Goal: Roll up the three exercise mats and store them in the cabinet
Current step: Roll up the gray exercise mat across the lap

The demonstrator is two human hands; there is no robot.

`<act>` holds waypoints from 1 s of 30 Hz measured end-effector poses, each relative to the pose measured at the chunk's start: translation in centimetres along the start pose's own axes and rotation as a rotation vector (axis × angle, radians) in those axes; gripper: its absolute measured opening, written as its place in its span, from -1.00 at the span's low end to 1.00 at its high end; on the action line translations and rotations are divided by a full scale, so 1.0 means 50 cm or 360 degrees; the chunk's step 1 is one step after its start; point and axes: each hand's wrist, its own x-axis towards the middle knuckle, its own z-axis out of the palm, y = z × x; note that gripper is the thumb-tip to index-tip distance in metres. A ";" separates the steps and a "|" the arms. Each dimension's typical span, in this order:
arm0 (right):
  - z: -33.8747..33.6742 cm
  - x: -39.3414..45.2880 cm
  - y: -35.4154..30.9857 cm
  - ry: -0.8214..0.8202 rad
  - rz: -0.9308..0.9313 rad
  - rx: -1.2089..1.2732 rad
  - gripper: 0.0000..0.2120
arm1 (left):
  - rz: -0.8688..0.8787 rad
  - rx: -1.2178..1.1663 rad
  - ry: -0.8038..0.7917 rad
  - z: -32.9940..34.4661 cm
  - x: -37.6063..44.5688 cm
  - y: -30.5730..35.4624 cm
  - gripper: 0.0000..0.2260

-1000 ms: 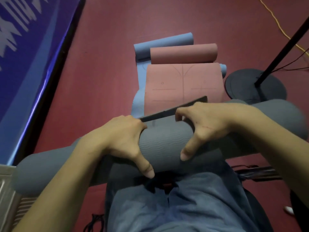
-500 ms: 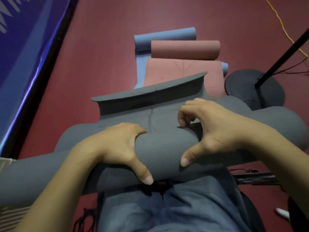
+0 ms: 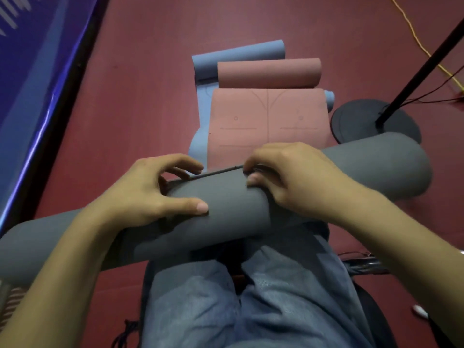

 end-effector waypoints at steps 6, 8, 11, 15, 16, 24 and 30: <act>-0.004 0.034 -0.016 -0.0136 0.0070 -0.0189 -0.65 | -0.0080 0.0512 0.0126 -0.013 -0.020 0.034 -0.36; -0.014 0.036 -0.018 -0.0217 0.0061 -0.0162 -0.45 | -0.0169 0.0720 -0.0007 -0.015 -0.024 0.060 -0.19; -0.020 0.041 -0.023 -0.0456 0.0077 -0.0337 -0.16 | -0.0266 0.0984 -0.0117 -0.002 -0.028 0.096 -0.02; -0.017 0.042 -0.023 -0.0592 0.0040 -0.0454 0.05 | -0.0287 0.1071 -0.0137 0.012 -0.024 0.114 0.04; -0.012 0.038 -0.023 -0.0606 0.0035 -0.0478 0.11 | -0.0300 0.1076 -0.0160 0.014 -0.023 0.115 0.07; 0.010 0.025 -0.031 -0.0533 0.0073 -0.0557 0.08 | -0.0287 0.1371 -0.0213 0.058 -0.012 0.101 0.21; 0.006 0.038 -0.021 -0.0528 0.0067 -0.0516 -0.03 | -0.0123 0.1274 -0.0080 0.044 -0.005 0.067 -0.06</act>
